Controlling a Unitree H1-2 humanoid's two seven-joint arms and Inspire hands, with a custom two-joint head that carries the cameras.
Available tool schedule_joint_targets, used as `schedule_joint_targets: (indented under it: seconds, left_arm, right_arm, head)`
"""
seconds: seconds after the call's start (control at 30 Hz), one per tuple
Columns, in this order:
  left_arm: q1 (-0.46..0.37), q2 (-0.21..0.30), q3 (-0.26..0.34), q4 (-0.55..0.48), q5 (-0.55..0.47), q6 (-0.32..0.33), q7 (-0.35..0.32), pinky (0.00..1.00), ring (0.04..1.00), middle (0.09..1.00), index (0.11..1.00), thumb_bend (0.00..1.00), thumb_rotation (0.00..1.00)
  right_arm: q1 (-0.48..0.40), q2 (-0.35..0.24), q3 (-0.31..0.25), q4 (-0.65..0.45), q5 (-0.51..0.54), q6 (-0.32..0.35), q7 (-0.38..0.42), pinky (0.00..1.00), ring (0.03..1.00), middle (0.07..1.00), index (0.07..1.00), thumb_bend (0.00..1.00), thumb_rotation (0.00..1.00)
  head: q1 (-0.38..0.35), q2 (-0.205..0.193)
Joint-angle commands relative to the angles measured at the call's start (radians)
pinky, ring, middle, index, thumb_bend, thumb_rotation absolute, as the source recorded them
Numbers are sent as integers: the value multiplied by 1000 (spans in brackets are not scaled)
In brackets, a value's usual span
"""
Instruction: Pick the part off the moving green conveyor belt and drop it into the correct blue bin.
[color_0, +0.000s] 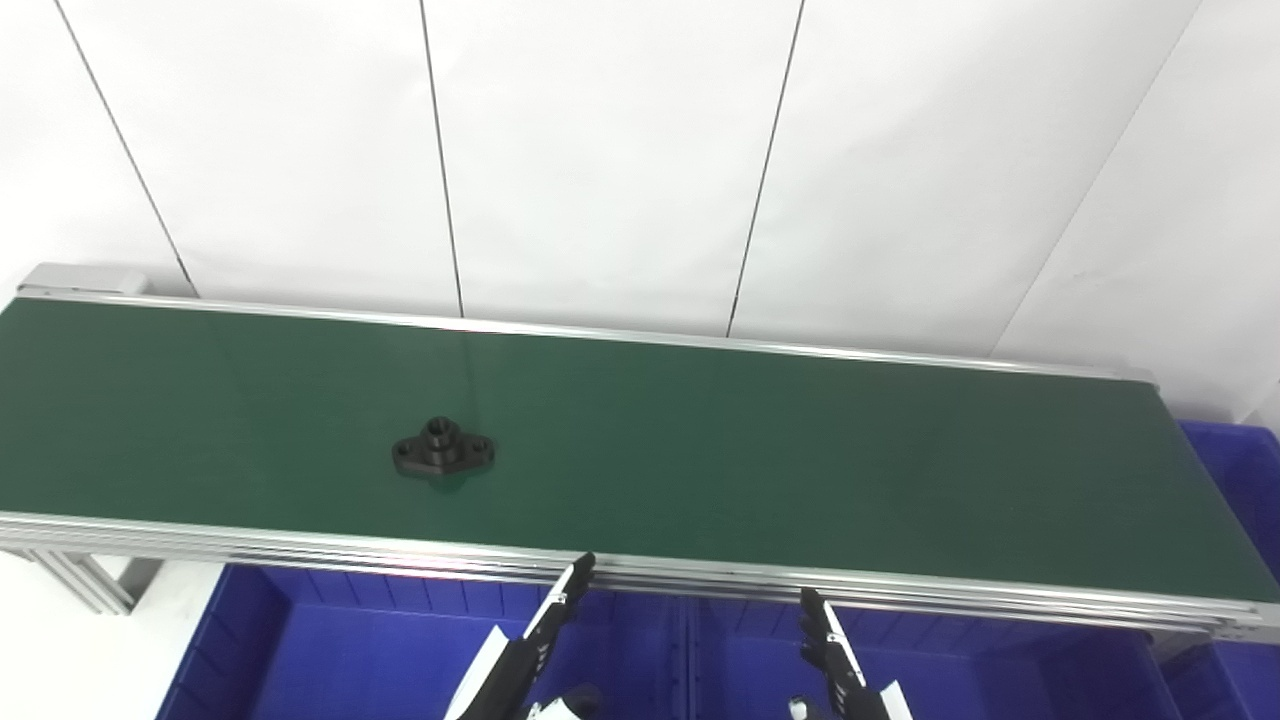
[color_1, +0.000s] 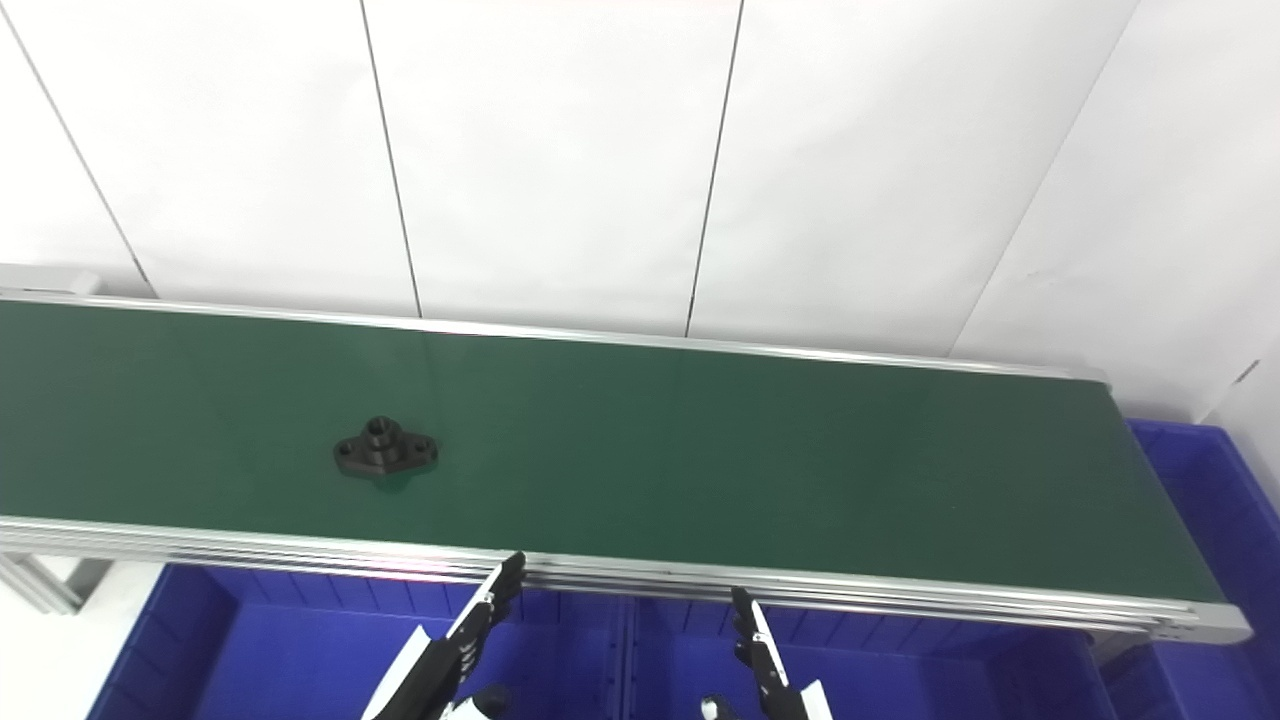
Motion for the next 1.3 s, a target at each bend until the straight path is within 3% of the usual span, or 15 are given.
schedule_joint_targets:
  seconds: [0.0, 0.17, 0.27, 0.43, 0.67, 1.07, 1.27]
  left_arm:
    - [-8, -11, 2, -39, 3, -1, 6, 999, 1000, 1000, 1000, 659, 925]
    - [-7, -27, -5, -38, 9, -1, 9, 1000, 1000, 1000, 1000, 644, 959]
    - [-3, -41, -15, -31, 17, -2, 13, 1000, 1000, 1000, 1000, 641, 969]
    - [-4, -60, -25, 4, 51, -23, 34, 993, 1000, 1000, 1000, 615, 936]
    - [-6, -65, -28, 20, 64, -37, 45, 978, 1000, 1000, 1000, 603, 891]
    - [-25, -68, -38, 64, 61, -58, 64, 981, 1000, 1000, 1000, 591, 853]
    - [-35, -65, -48, 85, 41, -59, 64, 987, 1000, 1000, 1000, 602, 843]
  right_arm:
    - [-9, 3, -9, -44, 14, -10, 1, 921, 962, 969, 980, 784, 945]
    - [-10, -5, -17, -57, 24, 4, 9, 924, 958, 965, 981, 790, 946]
    - [-2, -22, -26, -52, 45, -7, 16, 925, 960, 966, 984, 789, 948]
    - [4, -44, -42, -25, 76, -26, 31, 931, 969, 970, 987, 815, 952]
    - [2, -53, -47, 16, 96, -59, 31, 917, 960, 965, 979, 785, 921]
    - [-5, -64, -43, 52, 107, -61, 16, 912, 949, 953, 969, 776, 903]
    - [-10, -53, -57, 45, 145, -61, -10, 893, 926, 933, 952, 769, 847]
  head:
    - [7, 4]
    - [87, 4]
    - [176, -22]
    - [232, -66]
    - [235, -85]
    - [226, -135]
    - [210, -160]
